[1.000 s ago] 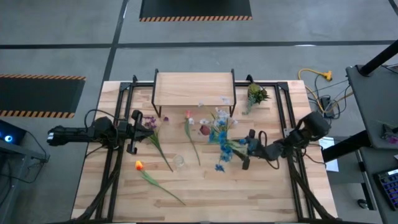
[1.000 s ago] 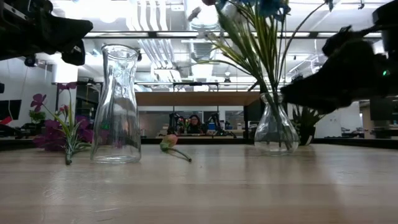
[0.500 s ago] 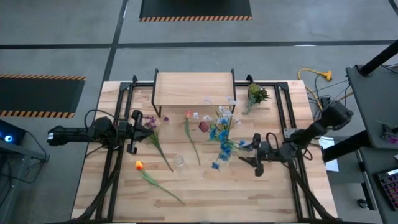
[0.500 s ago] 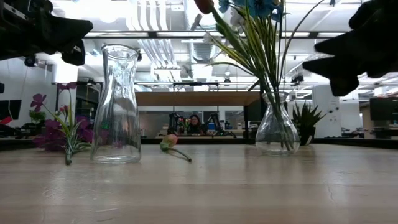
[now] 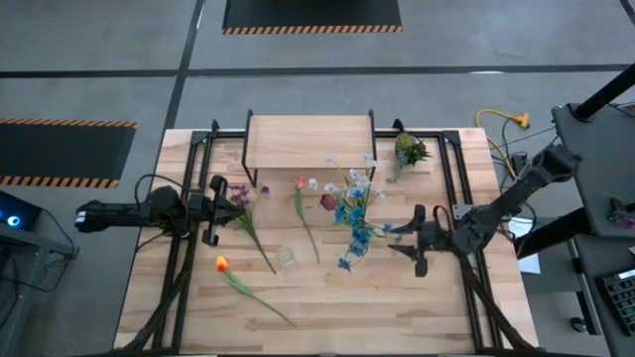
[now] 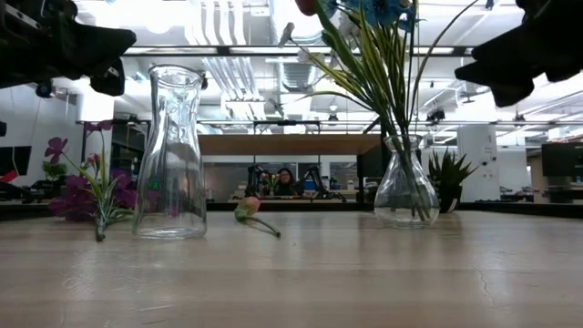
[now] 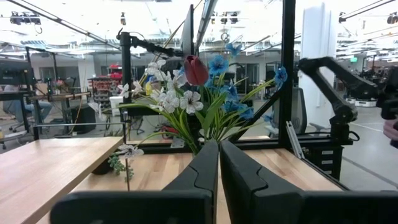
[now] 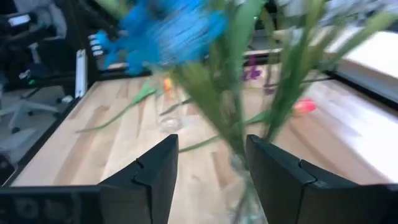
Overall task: Pick and place flowers into a vace then onto a shelf
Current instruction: Put the purple flowers into the left crystal vase
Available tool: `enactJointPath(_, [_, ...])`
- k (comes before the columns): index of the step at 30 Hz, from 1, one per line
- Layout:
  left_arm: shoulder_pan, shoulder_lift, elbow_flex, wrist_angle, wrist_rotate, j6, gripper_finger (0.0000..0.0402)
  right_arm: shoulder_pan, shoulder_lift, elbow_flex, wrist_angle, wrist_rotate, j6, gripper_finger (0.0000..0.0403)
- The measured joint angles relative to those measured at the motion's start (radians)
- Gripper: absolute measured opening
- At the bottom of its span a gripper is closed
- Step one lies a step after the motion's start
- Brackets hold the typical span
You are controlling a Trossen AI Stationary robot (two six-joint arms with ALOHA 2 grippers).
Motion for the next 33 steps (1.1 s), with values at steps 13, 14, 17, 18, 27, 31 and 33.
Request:
enactJointPath(13, [0.0,0.0,0.0,0.0,0.0,0.0,0.0,-0.187,-0.34,-0.061,-0.138,-0.168,-0.115,0.0131])
enactJointPath(14, [0.0,0.0,0.0,0.0,0.0,0.0,0.0,-0.202,-0.356,-0.07,-0.126,-0.187,-0.128,0.0129])
enactJointPath(17, [0.0,0.0,0.0,0.0,0.0,0.0,0.0,-0.24,-0.401,-0.107,-0.111,-0.235,-0.156,0.0122])
enactJointPath(18, [0.0,0.0,0.0,0.0,0.0,0.0,0.0,-0.254,-0.413,-0.125,-0.095,-0.236,-0.158,0.0121])
enactJointPath(27, [0.0,0.0,0.0,0.0,0.0,0.0,0.0,-0.318,-0.448,-0.183,0.029,-0.34,-0.22,0.0118])
enactJointPath(31, [0.0,0.0,0.0,0.0,0.0,0.0,0.0,-0.318,-0.453,-0.182,0.035,-0.336,-0.287,0.0118])
enactJointPath(33, [0.0,0.0,0.0,0.0,0.0,0.0,0.0,-0.318,-0.454,-0.182,0.018,-0.336,-0.309,0.0116])
